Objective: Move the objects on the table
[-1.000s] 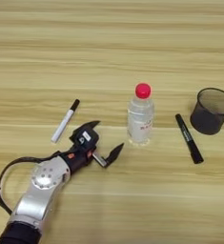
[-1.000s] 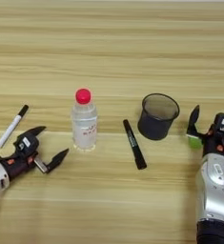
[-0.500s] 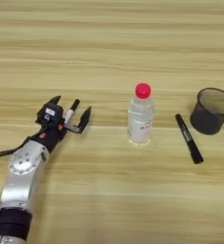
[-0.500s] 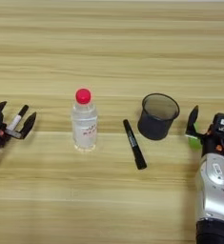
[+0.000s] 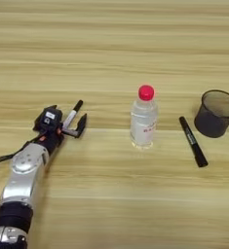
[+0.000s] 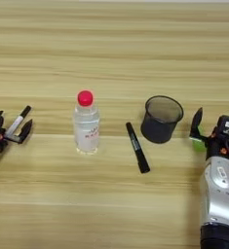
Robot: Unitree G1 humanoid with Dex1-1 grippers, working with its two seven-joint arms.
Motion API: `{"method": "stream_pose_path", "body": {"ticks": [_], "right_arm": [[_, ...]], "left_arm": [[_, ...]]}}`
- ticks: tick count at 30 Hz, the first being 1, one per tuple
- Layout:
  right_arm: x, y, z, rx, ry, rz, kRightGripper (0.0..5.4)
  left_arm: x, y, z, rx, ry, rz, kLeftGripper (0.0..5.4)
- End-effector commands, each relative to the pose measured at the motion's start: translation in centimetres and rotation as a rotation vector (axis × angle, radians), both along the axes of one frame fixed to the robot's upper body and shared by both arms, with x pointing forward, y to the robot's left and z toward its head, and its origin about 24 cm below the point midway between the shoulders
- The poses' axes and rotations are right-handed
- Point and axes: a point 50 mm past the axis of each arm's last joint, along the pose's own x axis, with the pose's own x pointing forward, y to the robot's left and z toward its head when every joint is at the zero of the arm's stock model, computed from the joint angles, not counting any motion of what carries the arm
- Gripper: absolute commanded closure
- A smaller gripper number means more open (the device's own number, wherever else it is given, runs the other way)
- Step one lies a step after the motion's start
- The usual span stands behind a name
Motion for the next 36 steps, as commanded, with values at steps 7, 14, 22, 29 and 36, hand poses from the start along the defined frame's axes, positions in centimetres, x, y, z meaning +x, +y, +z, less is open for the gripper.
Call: {"method": "stream_pose_path", "body": {"ticks": [7, 14, 22, 29, 36], "right_arm": [[0.2, 0.0, 0.3, 0.005, -0.017, 0.001, 0.00], [0.2, 0.4, 0.3, 0.012, -0.020, 0.003, 0.00], [0.1, 1.1, 0.3, 0.029, -0.030, 0.002, 0.00], [0.0, 1.4, 0.3, 0.035, -0.037, -0.004, 0.00], [-0.1, 1.5, 0.5, 0.038, -0.046, -0.010, 0.00]], "left_arm": [[-1.2, 0.7, -2.1, 0.065, 0.137, 0.011, 0.01], [-0.6, 1.4, 0.0, 0.133, 0.180, -0.042, 0.01], [0.4, 2.1, 1.9, 0.154, 0.247, -0.063, 0.01], [0.8, 2.6, 1.8, 0.160, 0.297, -0.063, 0.01], [0.9, 3.1, 1.5, 0.195, 0.342, -0.069, 0.80]]}}
